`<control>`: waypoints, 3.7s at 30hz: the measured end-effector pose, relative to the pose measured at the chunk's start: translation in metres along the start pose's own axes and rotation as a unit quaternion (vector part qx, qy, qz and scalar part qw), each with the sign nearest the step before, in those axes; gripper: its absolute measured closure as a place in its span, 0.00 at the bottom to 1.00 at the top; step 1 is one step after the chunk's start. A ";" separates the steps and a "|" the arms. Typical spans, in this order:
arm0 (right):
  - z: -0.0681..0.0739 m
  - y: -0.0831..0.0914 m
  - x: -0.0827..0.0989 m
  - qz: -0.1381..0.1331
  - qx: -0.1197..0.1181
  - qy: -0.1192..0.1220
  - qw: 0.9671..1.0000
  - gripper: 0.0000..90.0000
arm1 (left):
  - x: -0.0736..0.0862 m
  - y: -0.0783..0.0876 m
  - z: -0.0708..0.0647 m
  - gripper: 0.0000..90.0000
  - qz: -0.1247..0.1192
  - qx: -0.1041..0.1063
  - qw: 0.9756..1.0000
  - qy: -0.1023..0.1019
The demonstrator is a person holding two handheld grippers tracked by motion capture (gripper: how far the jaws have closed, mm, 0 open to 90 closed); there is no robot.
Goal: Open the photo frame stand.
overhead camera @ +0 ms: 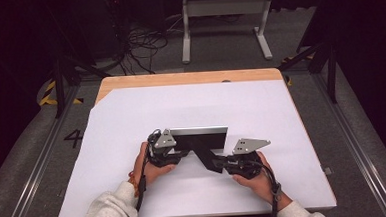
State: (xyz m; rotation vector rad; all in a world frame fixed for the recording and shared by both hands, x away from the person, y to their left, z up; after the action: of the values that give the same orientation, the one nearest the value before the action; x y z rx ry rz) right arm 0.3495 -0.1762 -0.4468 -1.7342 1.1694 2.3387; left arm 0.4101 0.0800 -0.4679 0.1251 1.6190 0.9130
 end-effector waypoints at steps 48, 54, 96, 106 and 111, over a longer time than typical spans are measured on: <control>-0.006 0.010 0.008 0.017 0.038 0.020 0.999 0.92 | -0.005 0.031 -0.001 0.70 -0.068 0.002 0.997 -0.028; -0.006 0.015 0.009 0.017 0.039 0.021 0.999 0.93 | -0.006 0.039 -0.002 0.70 -0.080 0.004 0.996 -0.033; -0.009 0.046 -0.025 -0.106 0.139 0.032 0.984 0.72 | -0.021 0.070 -0.007 0.70 -0.139 0.007 0.990 -0.037; -0.014 0.040 -0.023 -0.111 0.127 -0.007 0.986 0.77 | -0.019 0.067 -0.007 0.72 -0.135 0.017 0.990 -0.031; -0.017 0.038 -0.021 -0.110 0.129 -0.015 0.985 0.81 | -0.017 0.066 -0.005 0.74 -0.132 0.020 0.991 -0.024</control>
State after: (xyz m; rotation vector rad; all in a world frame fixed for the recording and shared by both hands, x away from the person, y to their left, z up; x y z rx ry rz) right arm 0.3557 -0.2041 -0.4107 -1.6404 1.1502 1.9823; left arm 0.3842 0.1133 -0.4140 -0.0378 1.5659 0.6689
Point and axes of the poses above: each handheld gripper's, and its own axes: y roughly backward along the jaws, x roughly out of its underside, z roughly to its left, the point moved 2 cm from there along -y, roughly forward along the jaws, and after that the axes turned 1 degree about z, right-handed, at the moved point
